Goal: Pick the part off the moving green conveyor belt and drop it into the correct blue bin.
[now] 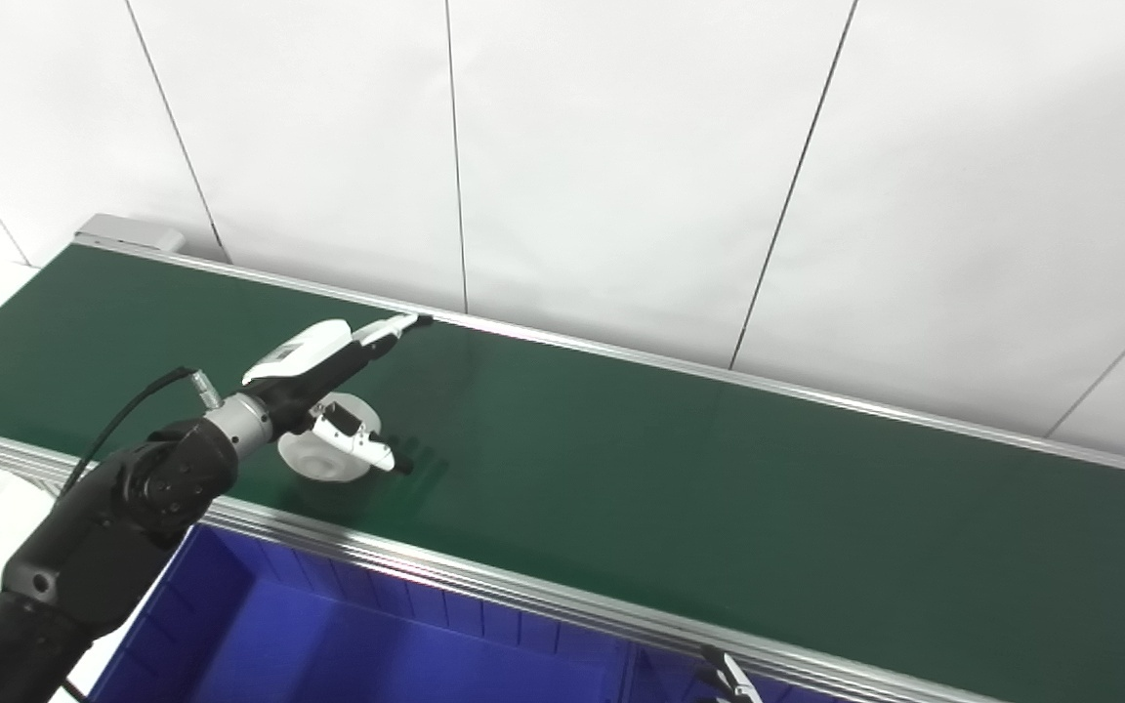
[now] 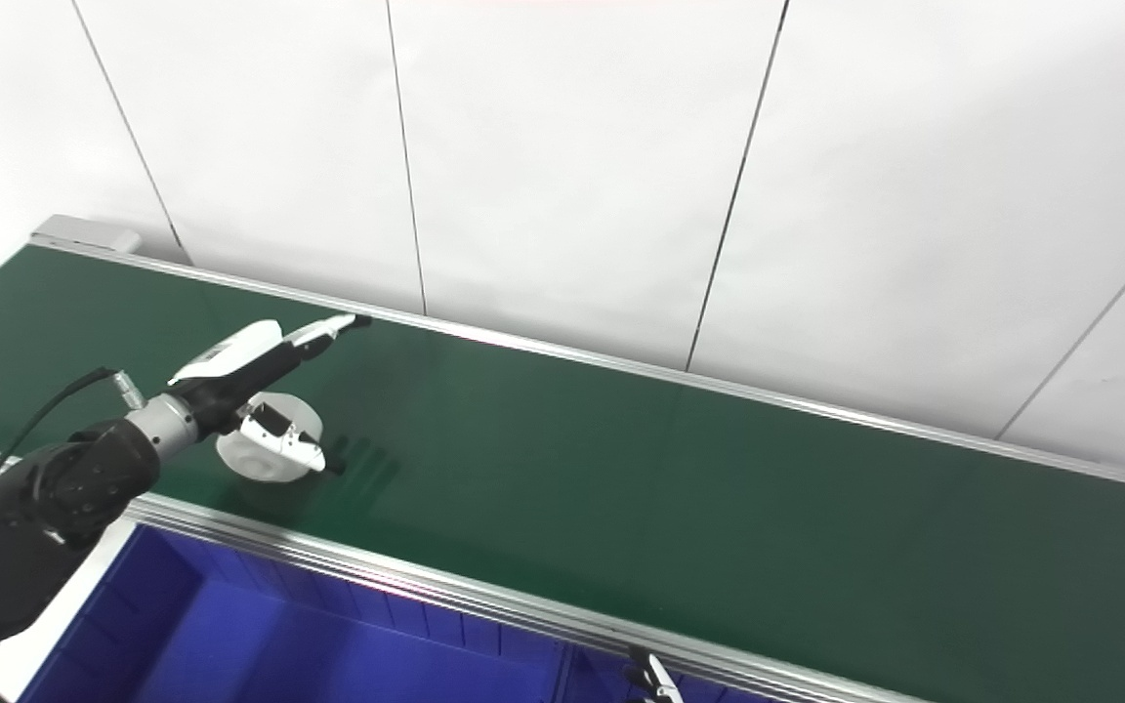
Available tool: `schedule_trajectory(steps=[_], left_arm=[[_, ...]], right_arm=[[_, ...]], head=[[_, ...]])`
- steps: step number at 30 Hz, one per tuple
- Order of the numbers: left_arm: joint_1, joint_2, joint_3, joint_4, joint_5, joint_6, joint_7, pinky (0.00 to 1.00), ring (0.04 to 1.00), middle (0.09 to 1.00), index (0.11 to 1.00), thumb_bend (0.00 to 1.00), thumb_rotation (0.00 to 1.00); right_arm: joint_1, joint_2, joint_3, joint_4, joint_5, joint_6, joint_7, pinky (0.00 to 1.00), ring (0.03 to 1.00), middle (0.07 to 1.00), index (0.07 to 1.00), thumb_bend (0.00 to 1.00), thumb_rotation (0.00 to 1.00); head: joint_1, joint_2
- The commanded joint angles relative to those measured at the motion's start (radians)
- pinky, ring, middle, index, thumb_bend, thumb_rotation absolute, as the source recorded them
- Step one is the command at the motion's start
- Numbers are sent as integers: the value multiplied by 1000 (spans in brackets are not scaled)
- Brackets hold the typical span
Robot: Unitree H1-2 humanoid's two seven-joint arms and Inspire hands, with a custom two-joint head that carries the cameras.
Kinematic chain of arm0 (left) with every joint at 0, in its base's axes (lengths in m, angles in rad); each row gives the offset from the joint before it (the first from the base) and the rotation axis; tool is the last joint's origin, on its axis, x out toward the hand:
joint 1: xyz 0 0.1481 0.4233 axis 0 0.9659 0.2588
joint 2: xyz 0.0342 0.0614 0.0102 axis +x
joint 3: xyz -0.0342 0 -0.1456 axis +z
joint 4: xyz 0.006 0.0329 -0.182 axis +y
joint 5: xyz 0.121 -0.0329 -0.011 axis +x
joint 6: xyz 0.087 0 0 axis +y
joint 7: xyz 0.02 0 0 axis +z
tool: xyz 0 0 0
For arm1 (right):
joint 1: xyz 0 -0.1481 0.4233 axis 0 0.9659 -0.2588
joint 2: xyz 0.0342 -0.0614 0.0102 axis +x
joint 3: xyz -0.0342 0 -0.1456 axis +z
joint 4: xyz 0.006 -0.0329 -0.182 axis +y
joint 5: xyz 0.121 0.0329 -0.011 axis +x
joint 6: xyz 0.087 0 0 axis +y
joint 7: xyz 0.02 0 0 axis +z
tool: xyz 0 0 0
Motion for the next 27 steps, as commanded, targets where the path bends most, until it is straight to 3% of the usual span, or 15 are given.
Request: schedule_trajectory(steps=[1,9,13,15,17,19,20,23,27], left_arm=[[-34,36,-6,-6,37,19,13,999,1000,1000,965,926,204],[-26,40,-50,4,74,73,-16,1000,1000,1000,944,966,126],[-25,30,-70,33,120,78,15,1000,1000,1000,930,928,49],[-22,6,-55,51,94,72,39,994,986,981,908,887,14],[-19,-15,-40,53,53,76,47,781,864,893,861,776,3],[-19,-31,-34,49,46,77,59,633,706,744,756,642,0],[-20,-38,-33,53,47,71,69,530,576,570,582,542,8],[-16,-55,-28,41,44,67,87,485,520,484,534,517,1],[-4,-67,-17,30,33,28,124,484,433,494,530,498,0]], right_arm=[[-7,10,5,-27,-4,-60,-19,593,778,859,920,586,401],[-9,11,1,-28,3,-58,-15,596,780,859,922,577,404],[-9,13,1,-28,0,-57,-20,597,778,854,920,578,397],[-8,14,0,-29,2,-56,-21,598,777,853,919,579,390],[-6,15,0,-31,1,-54,-20,601,779,856,920,576,388],[-6,15,0,-32,-1,-53,-22,599,777,855,919,576,390],[-5,16,0,-33,-3,-55,-23,599,776,854,919,575,395],[-4,17,1,-36,-3,-54,-22,602,778,855,920,573,393],[-1,19,1,-43,-8,-50,-23,600,777,854,918,576,400]], head=[[0,1],[2,2],[1,3],[1,4],[1,6],[1,7],[-1,9],[-3,12],[-7,20]])
